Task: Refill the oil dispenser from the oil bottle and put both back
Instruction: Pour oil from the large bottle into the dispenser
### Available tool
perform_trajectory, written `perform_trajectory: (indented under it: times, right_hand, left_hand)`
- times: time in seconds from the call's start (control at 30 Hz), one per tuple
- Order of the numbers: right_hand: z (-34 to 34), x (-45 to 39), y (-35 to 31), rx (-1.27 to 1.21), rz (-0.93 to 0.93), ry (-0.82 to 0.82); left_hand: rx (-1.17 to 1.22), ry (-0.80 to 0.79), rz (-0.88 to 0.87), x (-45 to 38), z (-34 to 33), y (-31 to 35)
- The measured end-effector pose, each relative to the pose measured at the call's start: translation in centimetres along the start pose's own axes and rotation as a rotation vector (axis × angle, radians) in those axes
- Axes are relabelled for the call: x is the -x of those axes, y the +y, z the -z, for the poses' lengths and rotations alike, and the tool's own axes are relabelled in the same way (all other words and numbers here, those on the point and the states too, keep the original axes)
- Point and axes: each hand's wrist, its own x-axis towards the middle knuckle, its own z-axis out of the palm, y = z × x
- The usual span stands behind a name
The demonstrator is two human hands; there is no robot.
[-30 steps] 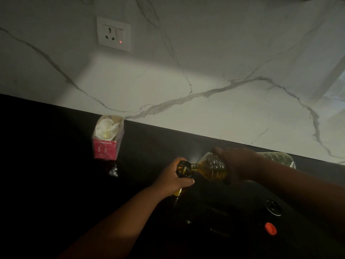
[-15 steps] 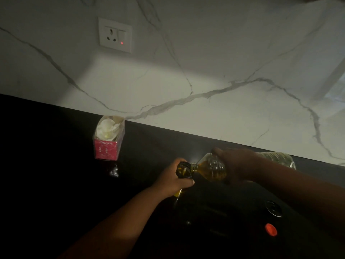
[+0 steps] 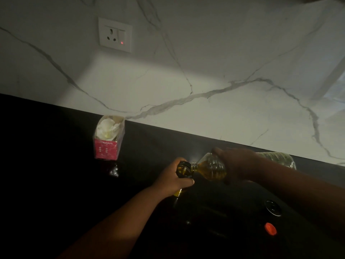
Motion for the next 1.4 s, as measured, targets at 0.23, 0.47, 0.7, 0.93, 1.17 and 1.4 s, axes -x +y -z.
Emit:
perform_trajectory:
  times: [0.23,0.47,0.7,0.93,1.17,1.4]
  right_hand:
    - [0.19,-0.03,-0.16,0.000,-0.016,-0.016]
    - [0.24,-0.01,-0.28,0.027,-0.020,-0.009]
    - [0.40,0.00,-0.35,0.032,-0.025,-0.027]
    - [0.32,-0.11,-0.26,0.025,-0.019,-0.024]
    - [0.57,0.03,-0.43,0.048,-0.024,-0.030]
    - [0.52,0.09,-0.38,0.050,-0.028,-0.018]
  left_hand:
    - [-0.004,-0.003,0.018,-0.04,0.02,0.12]
    - [-0.003,-0.006,0.012,-0.03,0.05,-0.04]
    - [0.006,-0.017,0.019,-0.05,0.14,-0.04]
    - [0.002,-0.007,0.011,-0.15,0.04,-0.21]
    - [-0.014,-0.007,0.013,-0.07,0.06,-0.15]
    - [-0.012,-0.008,0.018,0.08,0.05,0.14]
